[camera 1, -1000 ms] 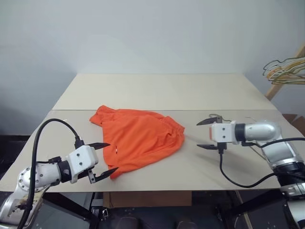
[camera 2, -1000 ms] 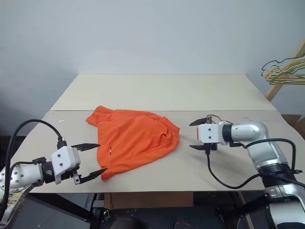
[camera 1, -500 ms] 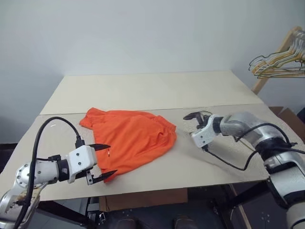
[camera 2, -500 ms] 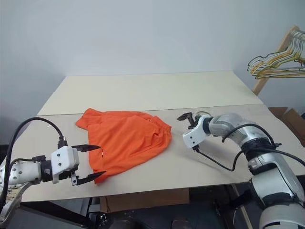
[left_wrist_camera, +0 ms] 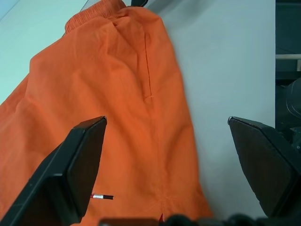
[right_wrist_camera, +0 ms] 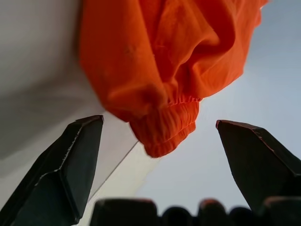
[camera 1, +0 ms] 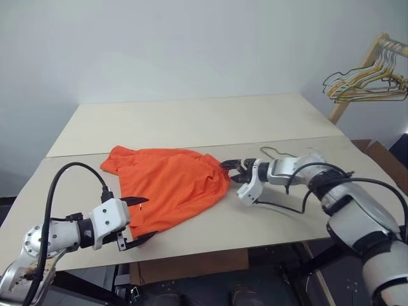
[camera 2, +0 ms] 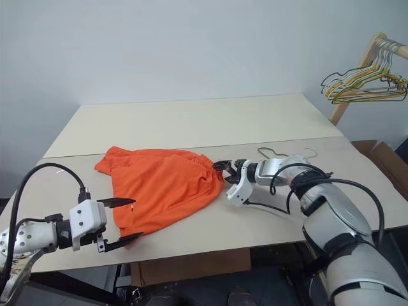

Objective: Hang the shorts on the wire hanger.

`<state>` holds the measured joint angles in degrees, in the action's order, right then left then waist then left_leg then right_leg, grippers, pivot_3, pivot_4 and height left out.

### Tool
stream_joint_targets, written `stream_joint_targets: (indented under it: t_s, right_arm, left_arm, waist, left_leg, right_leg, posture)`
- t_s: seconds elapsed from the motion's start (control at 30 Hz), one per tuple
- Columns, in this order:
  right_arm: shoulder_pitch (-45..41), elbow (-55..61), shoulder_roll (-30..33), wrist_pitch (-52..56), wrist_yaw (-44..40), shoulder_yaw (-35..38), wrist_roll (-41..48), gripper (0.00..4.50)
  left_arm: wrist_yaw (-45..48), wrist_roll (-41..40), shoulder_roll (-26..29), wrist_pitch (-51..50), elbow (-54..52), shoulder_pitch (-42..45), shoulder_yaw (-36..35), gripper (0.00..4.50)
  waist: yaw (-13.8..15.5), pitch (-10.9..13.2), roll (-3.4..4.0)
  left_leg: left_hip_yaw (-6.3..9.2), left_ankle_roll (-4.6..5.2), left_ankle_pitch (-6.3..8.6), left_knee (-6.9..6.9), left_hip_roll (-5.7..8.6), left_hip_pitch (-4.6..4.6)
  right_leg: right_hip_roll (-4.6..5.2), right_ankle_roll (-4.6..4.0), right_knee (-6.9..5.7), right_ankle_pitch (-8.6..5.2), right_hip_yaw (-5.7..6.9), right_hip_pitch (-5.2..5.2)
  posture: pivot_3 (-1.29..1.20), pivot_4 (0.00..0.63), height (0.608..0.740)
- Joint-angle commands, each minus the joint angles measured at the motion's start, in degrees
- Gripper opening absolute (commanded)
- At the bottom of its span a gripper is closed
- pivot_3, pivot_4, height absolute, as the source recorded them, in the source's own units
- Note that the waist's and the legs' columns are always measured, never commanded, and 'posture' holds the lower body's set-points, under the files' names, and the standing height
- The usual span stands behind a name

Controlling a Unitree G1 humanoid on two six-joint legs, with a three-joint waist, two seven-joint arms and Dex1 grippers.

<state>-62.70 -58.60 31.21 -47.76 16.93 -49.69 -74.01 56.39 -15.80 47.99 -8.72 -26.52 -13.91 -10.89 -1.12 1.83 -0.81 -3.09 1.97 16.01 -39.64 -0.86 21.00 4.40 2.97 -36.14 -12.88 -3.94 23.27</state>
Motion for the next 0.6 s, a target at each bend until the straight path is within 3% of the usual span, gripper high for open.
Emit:
stream_joint_targets:
  t_s: [0.03,0.1,0.2,0.57,0.6]
  right_arm:
    - [-2.86,-2.68,-0.66,2.04,3.79,-1.69,-0.93,4.46]
    - [-3.41,-3.59,-1.06,2.06,5.11,-2.84,-1.33,4.46]
    - [-4.13,-4.52,-1.58,2.28,6.56,-4.53,-1.87,3.89]
    - [-4.05,-4.65,-0.61,0.25,6.02,-5.66,-0.44,0.10]
    - [-3.78,-4.47,-0.45,-0.15,5.52,-5.41,0.03,0.04]
  left_arm:
    - [-0.58,0.38,0.33,0.70,-1.49,-0.34,-0.90,4.50]
    - [-0.58,0.28,0.46,0.69,-1.59,-0.68,-1.24,4.50]
    - [-0.53,0.25,0.60,0.80,-1.55,-0.87,-1.51,4.50]
    - [0.06,0.62,0.86,1.34,-0.46,-0.71,-0.91,4.50]
    - [0.36,0.78,1.04,1.49,-0.21,-0.77,-0.80,4.50]
  waist:
    - [0.11,0.00,0.00]
    - [0.23,0.00,0.01]
    - [0.15,0.00,0.01]
    - [0.05,0.00,0.01]
    - [0.03,0.00,0.01]
  left_leg:
    - [0.01,0.00,0.00,0.03,0.01,0.00]
    - [0.03,-0.01,0.00,0.04,0.01,0.01]
    - [0.03,-0.02,-0.01,0.04,0.02,0.02]
    - [0.06,-0.05,-0.03,0.05,0.01,-0.01]
    - [0.06,-0.05,-0.03,0.05,0.01,-0.01]
  right_leg:
    - [0.01,0.01,0.00,0.00,0.00,0.00]
    - [0.01,0.01,0.01,0.00,0.02,0.02]
    - [0.01,0.01,0.00,0.00,0.02,0.03]
    - [-0.01,0.01,-0.04,0.00,0.02,0.03]
    - [-0.01,0.01,-0.04,0.00,0.02,0.03]
  posture:
    - [0.13,0.000,0.740]
    - [0.13,0.000,0.740]
    - [0.13,0.000,0.740]
    - [0.11,0.000,0.740]
    - [0.11,0.000,0.740]
